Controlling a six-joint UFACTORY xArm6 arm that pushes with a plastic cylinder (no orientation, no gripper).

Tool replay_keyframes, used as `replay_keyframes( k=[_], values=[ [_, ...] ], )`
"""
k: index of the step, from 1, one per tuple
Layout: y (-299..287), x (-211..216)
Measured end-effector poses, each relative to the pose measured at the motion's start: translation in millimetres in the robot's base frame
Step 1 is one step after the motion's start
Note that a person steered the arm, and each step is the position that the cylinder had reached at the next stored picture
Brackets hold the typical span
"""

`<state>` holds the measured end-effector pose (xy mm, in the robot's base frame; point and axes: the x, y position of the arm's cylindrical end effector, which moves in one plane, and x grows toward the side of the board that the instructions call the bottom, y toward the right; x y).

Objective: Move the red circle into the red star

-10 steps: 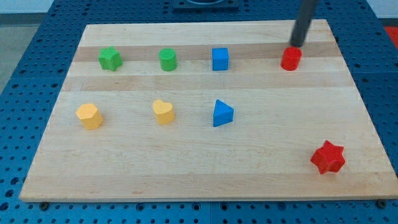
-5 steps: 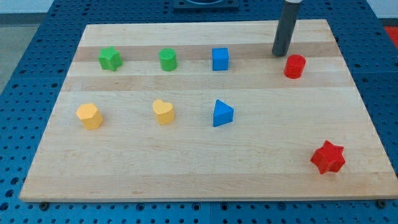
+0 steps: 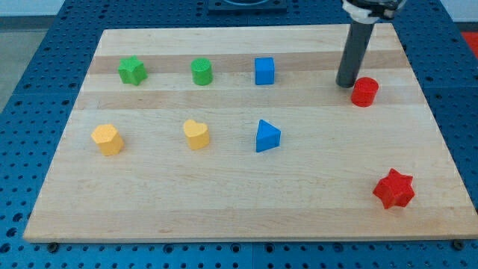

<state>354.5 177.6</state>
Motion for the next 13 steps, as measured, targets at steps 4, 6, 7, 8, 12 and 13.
replay_keyframes(
  k=[4, 6, 7, 8, 12, 13],
  values=[
    [41.4, 63.0],
    [48.6, 112.3],
    [62.4, 112.2],
    [81.4, 113.8],
    [70.8, 127.1],
    [58.9, 124.3]
  ],
)
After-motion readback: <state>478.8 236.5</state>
